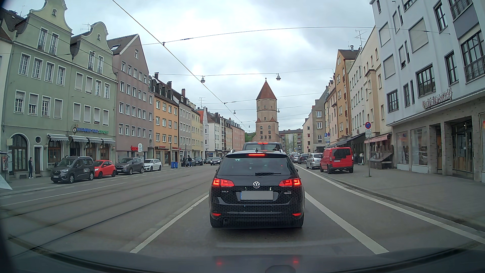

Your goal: Follow the waypoints while adhering to traffic rules and regulations

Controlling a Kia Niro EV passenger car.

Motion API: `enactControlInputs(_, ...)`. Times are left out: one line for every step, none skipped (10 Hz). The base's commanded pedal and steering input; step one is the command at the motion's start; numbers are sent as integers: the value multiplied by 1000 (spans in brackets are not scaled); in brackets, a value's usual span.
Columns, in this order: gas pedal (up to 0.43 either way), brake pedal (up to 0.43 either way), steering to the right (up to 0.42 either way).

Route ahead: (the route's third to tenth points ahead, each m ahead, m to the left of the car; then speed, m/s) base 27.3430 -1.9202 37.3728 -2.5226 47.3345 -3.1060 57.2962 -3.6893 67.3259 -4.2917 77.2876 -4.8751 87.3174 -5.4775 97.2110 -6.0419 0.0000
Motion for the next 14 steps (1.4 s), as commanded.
enactControlInputs(0, 207, -4)
enactControlInputs(0, 207, -4)
enactControlInputs(0, 207, -4)
enactControlInputs(0, 207, -4)
enactControlInputs(0, 207, -4)
enactControlInputs(0, 207, -4)
enactControlInputs(0, 207, -4)
enactControlInputs(0, 207, -4)
enactControlInputs(0, 207, -4)
enactControlInputs(0, 207, -4)
enactControlInputs(0, 207, -4)
enactControlInputs(0, 207, -4)
enactControlInputs(0, 207, -4)
enactControlInputs(0, 207, -4)
